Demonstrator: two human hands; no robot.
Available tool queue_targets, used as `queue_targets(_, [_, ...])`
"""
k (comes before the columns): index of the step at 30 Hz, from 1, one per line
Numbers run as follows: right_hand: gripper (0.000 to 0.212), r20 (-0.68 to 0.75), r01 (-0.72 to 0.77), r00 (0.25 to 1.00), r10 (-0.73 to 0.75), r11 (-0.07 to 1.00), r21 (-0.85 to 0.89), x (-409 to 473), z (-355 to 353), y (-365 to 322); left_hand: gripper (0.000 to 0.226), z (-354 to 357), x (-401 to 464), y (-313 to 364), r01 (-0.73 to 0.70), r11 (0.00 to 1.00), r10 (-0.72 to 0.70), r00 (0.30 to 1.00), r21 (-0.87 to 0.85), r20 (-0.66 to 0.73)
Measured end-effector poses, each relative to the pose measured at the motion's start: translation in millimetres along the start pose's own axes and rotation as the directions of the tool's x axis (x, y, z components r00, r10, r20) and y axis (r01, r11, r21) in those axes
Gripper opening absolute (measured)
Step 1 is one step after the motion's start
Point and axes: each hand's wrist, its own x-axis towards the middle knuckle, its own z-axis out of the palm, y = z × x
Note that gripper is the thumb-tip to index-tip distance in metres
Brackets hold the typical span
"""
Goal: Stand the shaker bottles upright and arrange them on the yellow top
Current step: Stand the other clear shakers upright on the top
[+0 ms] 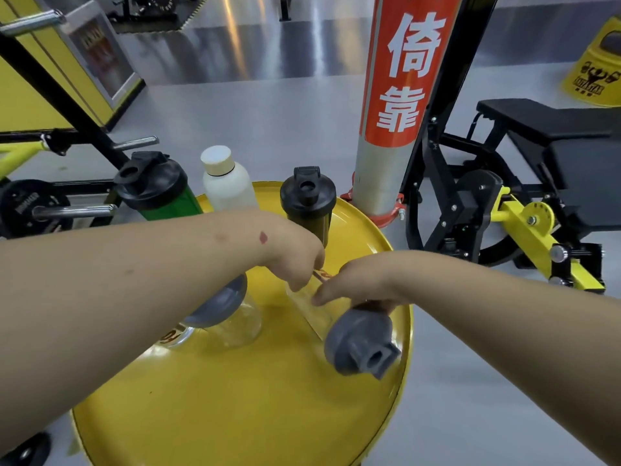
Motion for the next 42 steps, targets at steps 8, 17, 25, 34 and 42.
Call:
queue_targets(8, [0.044,0.049,-0.013,0.999,0.006,0.99,0.139,-26.0,-27.7,-21.2,0.081,-0.9,-8.1,-7.4,-0.067,0.977,0.07,0.998,-0.203,0.006])
queue_targets(17, [0.06,-0.007,0.159,0.986,-0.167,0.924,0.347,-42.0,-64.3,-19.0,0.062,11.9,-5.4,-24.8,-0.134,0.931,0.13,0.991,-0.34,-0.037])
queue_targets(25, [0.042,-0.044,0.404,0.915,-0.402,0.912,0.068,-45.6,-53.5,-20.2,0.062,-4.4,-20.4,-31.9,-0.144,0.938,0.133,0.989,-0.314,-0.058])
queue_targets(34, [0.068,-0.232,0.469,0.857,-0.46,0.883,-0.018,-45.8,-45.7,-19.8,0.076,-2.7,-49.3,-52.7,-0.177,0.809,0.119,0.983,-0.561,-0.139])
queue_targets(42, [0.036,-0.017,0.381,0.92,-0.392,0.882,0.277,-57.1,-39.4,-7.4,0.065,2.7,-54.0,-40.8,-0.152,0.919,0.056,0.963,-0.363,-0.262])
